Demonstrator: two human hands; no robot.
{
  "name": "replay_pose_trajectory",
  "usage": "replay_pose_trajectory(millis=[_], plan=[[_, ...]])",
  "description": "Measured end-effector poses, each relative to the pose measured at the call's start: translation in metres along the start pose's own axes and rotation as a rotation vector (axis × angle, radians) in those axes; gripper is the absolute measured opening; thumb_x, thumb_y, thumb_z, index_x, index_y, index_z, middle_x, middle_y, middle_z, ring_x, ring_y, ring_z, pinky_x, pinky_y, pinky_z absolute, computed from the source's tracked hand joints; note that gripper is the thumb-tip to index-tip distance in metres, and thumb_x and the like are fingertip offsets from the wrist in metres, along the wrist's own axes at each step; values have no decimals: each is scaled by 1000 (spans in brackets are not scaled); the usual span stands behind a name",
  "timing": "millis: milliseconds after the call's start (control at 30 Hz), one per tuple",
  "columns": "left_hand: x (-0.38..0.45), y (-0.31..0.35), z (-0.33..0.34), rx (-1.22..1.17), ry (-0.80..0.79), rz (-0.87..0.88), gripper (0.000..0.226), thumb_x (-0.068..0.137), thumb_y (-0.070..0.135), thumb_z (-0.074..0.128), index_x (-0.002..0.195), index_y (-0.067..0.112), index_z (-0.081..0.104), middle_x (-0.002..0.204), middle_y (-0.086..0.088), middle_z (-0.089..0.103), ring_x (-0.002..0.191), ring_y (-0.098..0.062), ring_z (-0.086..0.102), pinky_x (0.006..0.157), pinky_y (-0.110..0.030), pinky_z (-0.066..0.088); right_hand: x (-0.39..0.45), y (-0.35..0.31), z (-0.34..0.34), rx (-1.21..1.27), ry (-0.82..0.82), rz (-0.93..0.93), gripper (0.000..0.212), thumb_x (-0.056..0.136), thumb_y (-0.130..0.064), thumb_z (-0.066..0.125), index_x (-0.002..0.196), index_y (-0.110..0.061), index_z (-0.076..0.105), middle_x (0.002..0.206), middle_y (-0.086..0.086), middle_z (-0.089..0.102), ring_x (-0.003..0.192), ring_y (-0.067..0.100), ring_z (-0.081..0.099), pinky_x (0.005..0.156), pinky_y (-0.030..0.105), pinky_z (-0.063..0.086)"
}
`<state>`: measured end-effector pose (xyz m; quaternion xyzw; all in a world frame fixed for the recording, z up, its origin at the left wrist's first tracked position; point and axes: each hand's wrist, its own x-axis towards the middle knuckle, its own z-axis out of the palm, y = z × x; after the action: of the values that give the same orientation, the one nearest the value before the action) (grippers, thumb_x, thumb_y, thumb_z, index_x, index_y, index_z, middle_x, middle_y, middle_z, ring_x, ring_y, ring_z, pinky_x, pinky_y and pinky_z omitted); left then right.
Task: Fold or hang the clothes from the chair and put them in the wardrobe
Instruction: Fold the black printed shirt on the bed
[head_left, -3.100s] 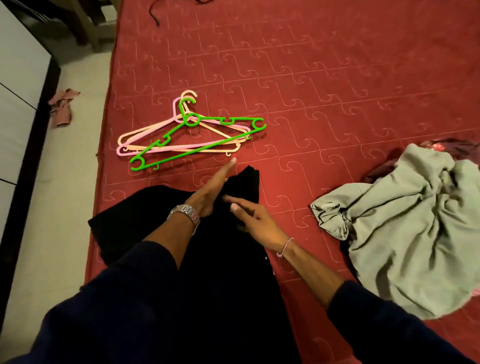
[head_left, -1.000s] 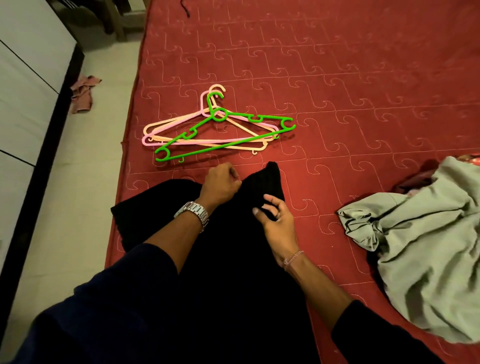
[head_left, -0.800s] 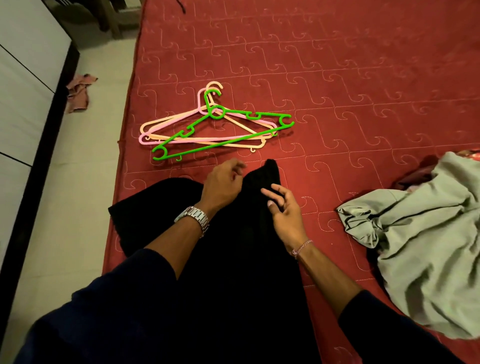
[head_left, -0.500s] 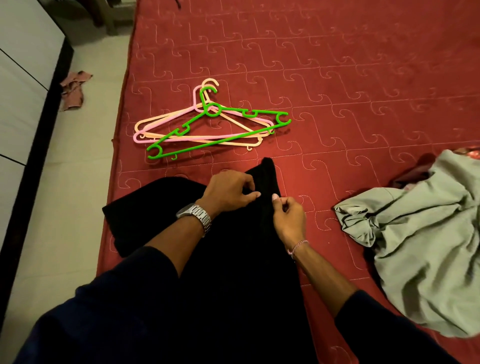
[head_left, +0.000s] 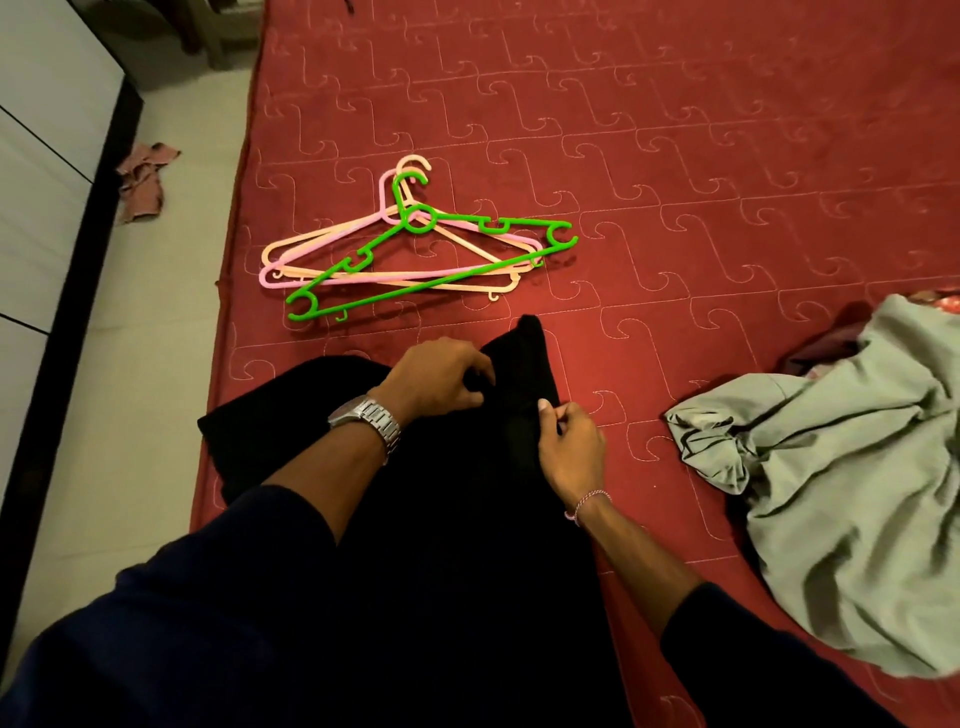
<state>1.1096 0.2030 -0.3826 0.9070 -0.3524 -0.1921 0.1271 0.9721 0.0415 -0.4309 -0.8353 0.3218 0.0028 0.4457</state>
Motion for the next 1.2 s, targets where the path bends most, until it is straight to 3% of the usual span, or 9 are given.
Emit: replay_pose_trajectory(millis=[133,200,333,433,600,733,833,1000,1200], plan=[[11,-6,-11,-199,-155,-53,22,89,22,73,109,28,77,81,25,58,69,1,54,63,-18,39,-1,2,1,-37,13,-24,38,103,-41,49,80,-12,55,61,-6,53,59,15,51,60,39,44],[13,-8,-15,-333,-174,-95,15,92,22,71,105,20,79,81,20,66,59,2,59,61,-15,44,-2,2,1,-46,16,-27,38,103,-42,48,80,-13,55,61,-5,54,59,16,52,58,38,43],[14,4,-9,-529,-24,-241,23,99,30,61,93,12,73,72,-6,70,55,-10,68,47,-17,42,-5,0,0,-49,24,-34,38,103,-43,47,79,-14,52,58,-4,51,55,15,49,54,37,39],[19,19,3,-483,63,-294,24,102,35,55,92,15,65,73,-5,67,51,-11,68,47,-18,42,-12,0,1,-7,68,-88,26,103,-38,50,89,-15,49,59,-4,52,50,17,50,51,45,45],[26,24,28,-94,265,-295,30,97,49,57,98,21,67,87,-2,68,79,-22,65,61,-31,41,-32,5,0,-223,191,-228,14,106,-36,41,106,-23,44,76,-4,58,56,21,56,48,41,46],[25,21,41,-161,358,-347,34,93,47,63,93,14,55,90,-6,62,81,-24,60,64,-38,48,-40,11,0,-485,174,-210,25,106,-43,37,119,-27,51,101,-4,56,61,19,60,51,33,47],[13,18,43,-282,417,-278,34,95,38,65,104,8,53,99,-10,60,89,-23,56,73,-30,44,-40,11,3,-550,178,-205,27,103,-40,47,123,-24,56,107,1,54,81,20,60,56,33,45],[-34,-4,34,-213,515,-313,32,98,29,60,118,5,55,111,-12,59,101,-24,55,83,-35,50,-43,-7,9,-586,288,-353,35,98,-38,55,128,-21,58,121,8,55,101,24,49,80,40,44],[-113,-70,18,96,535,-572,44,96,27,57,129,-1,53,126,-21,58,117,-36,52,97,-47,45,-44,-69,53,-410,-92,-714,36,101,-28,53,135,-17,54,131,3,53,112,22,52,91,39,46]])
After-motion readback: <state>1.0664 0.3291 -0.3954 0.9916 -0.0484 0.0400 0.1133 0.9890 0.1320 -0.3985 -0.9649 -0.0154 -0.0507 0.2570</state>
